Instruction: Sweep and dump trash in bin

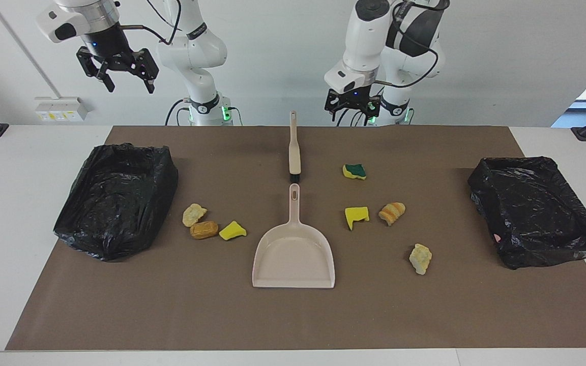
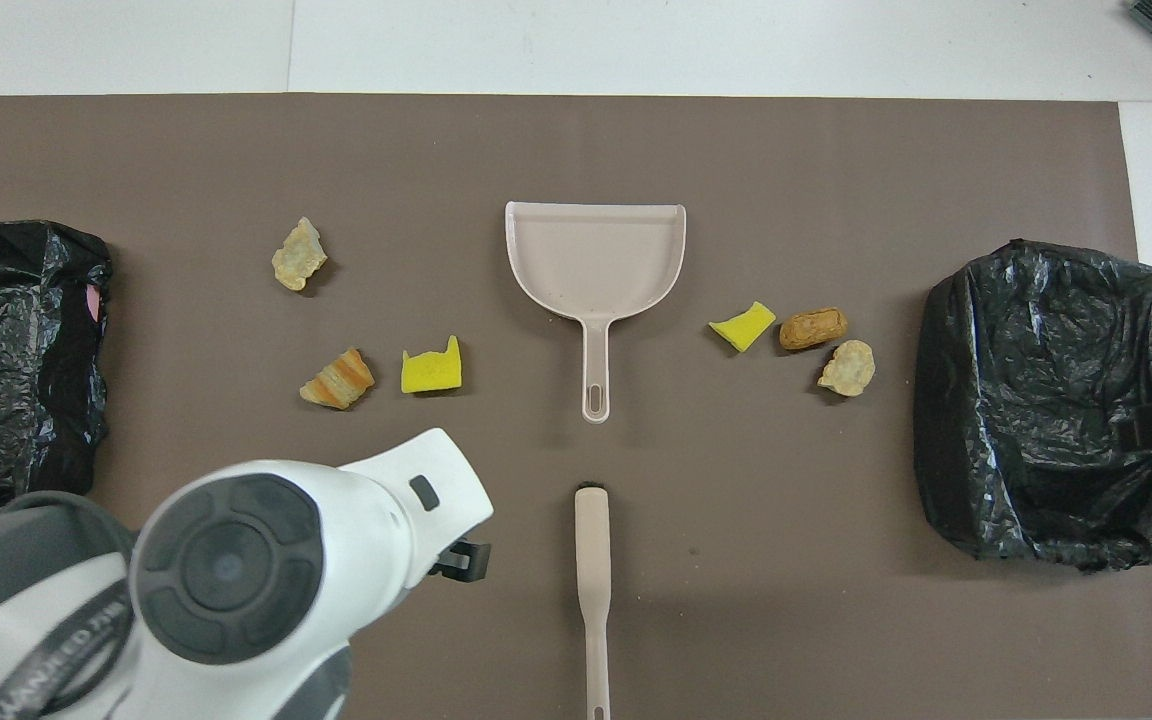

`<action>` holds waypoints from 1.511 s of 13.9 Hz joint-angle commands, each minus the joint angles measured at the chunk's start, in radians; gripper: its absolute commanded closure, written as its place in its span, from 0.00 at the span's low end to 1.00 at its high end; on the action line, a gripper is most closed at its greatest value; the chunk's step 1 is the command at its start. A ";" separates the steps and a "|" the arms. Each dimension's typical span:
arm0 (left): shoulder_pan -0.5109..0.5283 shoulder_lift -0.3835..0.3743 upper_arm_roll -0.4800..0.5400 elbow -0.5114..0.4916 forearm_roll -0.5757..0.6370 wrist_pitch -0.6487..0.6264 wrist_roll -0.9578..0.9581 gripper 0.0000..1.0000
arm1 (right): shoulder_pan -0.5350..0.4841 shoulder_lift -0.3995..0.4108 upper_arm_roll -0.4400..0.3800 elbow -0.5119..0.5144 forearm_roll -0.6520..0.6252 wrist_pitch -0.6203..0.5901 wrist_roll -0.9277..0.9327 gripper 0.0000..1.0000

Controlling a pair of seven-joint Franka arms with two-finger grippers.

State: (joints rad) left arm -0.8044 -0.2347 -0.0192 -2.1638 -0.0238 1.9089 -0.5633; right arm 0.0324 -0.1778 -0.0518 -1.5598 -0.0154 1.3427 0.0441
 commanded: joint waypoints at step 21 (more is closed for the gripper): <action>-0.326 0.192 0.022 -0.142 0.004 0.249 -0.399 1.00 | 0.412 0.580 0.038 -0.012 0.161 0.542 0.545 0.00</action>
State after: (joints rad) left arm -1.1118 -0.0096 -0.0144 -2.2883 -0.0237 2.1906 -0.9432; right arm 0.4288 0.3608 -0.0112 -1.5990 0.1166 1.8722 0.5616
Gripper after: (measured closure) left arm 0.696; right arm 0.000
